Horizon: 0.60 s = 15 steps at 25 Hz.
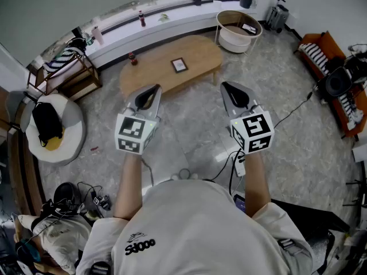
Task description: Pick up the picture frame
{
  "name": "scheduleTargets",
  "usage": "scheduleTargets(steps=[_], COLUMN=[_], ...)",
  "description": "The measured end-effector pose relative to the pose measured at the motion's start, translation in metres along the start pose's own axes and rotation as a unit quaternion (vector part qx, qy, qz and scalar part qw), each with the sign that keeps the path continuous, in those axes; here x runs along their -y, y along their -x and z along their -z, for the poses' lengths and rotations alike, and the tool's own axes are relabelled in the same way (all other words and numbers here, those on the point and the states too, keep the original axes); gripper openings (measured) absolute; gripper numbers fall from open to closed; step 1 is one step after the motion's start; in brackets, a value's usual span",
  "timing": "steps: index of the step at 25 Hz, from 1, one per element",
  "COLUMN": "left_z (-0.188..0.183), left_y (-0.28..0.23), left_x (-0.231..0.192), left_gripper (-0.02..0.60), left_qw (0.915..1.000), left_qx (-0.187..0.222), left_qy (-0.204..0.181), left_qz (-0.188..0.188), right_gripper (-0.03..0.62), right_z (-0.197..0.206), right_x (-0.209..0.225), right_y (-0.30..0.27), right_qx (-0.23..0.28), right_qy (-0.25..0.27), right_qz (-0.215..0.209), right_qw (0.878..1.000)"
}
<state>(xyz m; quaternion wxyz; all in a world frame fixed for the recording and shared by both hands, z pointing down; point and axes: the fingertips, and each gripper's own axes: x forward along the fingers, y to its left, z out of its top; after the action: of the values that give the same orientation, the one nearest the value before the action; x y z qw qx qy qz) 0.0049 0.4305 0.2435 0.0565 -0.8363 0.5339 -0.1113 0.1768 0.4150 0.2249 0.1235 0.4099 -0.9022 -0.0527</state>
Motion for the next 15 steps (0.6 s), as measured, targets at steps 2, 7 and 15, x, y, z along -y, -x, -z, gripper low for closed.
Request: scheduleTargets(steps=[2,7,15], left_z=[-0.001,0.003,0.008], left_y=[-0.005,-0.022,-0.050], left_x=[0.000,0.000,0.004], left_gripper=[0.011,0.012,0.012], left_qw=[1.0000,0.9999,0.9994], left_qx=[-0.001,-0.008,-0.004], left_qy=[-0.002,0.005,0.014], left_qz=[-0.004,-0.011,-0.030], right_gripper=[0.002,0.003,0.003], right_z=[-0.001,0.000,0.018], right_x=[0.005,0.023,0.051], right_y=[-0.001,-0.003,-0.011], right_qx=[0.000,0.021,0.008], right_qy=[0.002,-0.021,-0.028], right_qz=[-0.001,0.001,-0.012], right_qw=[1.000,1.000,1.000])
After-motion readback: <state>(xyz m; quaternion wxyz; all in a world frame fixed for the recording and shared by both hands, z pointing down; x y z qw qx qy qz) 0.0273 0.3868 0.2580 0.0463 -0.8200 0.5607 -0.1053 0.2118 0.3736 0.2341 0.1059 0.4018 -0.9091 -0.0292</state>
